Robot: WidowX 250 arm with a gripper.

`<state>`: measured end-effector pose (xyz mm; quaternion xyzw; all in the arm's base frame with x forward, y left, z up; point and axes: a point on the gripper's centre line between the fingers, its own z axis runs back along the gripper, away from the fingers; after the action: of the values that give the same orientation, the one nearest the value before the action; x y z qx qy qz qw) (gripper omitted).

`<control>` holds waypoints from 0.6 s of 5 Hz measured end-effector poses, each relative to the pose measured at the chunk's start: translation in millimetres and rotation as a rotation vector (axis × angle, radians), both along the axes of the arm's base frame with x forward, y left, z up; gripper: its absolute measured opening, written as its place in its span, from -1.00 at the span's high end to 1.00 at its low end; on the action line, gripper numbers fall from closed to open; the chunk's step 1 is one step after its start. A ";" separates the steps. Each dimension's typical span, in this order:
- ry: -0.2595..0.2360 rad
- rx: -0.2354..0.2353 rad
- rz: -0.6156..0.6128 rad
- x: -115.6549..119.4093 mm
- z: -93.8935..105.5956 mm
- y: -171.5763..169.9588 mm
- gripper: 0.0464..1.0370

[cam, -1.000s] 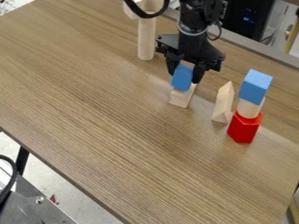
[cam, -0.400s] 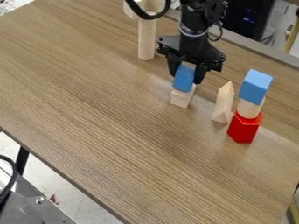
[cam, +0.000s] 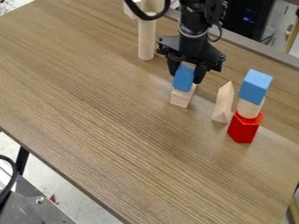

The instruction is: Move the blue square on top of the rectangle block

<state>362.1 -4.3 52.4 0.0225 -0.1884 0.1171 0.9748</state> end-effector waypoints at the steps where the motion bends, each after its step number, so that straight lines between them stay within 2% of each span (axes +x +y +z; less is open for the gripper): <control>1: 0.000 -0.027 -0.001 -0.5 -0.5 -3.6 -0.06; 3: 0.006 -0.039 -0.011 -2.6 -2.0 -5.4 -0.06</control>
<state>359.5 -9.7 50.4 0.0027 -0.1832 0.1154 0.9763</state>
